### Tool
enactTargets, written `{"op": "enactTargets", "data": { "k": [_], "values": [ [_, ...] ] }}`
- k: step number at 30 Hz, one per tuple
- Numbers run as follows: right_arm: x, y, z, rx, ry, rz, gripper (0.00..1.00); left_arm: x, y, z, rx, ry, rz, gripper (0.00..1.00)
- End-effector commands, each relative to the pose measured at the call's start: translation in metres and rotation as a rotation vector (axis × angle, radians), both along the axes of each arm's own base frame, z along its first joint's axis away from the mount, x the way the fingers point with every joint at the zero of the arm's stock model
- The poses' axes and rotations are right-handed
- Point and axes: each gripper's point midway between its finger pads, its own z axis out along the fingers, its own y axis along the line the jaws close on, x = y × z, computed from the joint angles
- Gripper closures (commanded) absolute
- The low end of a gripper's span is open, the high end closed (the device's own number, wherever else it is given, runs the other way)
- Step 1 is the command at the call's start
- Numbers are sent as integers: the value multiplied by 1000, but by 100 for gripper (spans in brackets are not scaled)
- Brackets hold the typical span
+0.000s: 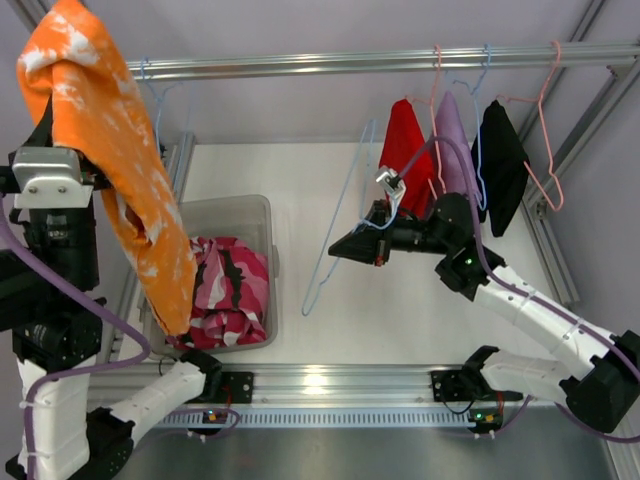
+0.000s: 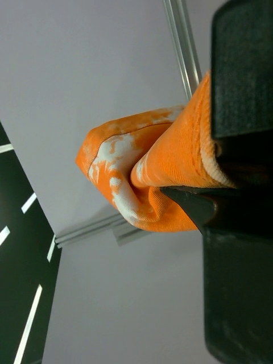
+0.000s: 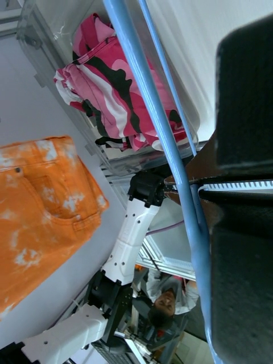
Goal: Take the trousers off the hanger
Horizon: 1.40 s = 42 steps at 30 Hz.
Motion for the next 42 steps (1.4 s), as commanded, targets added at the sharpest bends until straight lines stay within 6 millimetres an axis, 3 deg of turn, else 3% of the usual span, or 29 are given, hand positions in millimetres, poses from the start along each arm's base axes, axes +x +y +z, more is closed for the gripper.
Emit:
{"op": "enactTargets", "data": {
  "k": [1, 15, 20, 22, 26, 29, 36, 39, 42],
  "values": [
    [-3, -4, 31, 43, -105, 7, 100, -23, 30, 12, 20, -85, 174, 100],
    [2, 0, 31, 29, -98, 5, 100, -70, 91, 2, 53, -34, 515, 100],
    [4, 3, 31, 21, -97, 9, 100, -81, 87, -10, 129, 31, 460, 100],
    [4, 5, 32, 21, -98, 12, 100, -92, 90, -6, 121, 26, 455, 100],
    [4, 8, 32, 22, -95, 16, 100, -90, 92, -19, 153, 107, 457, 100],
    [3, 9, 34, 22, -96, 19, 100, -74, 80, -51, 234, 216, 403, 100],
    [3, 7, 36, 12, -104, 18, 100, -17, 55, -164, 407, 560, 337, 100],
    [2, 7, 35, 9, -102, 16, 100, 10, 57, -193, 415, 666, 403, 100],
    [3, 5, 36, 7, -112, 6, 100, 33, 56, -209, 412, 745, 449, 100]
  ]
}}
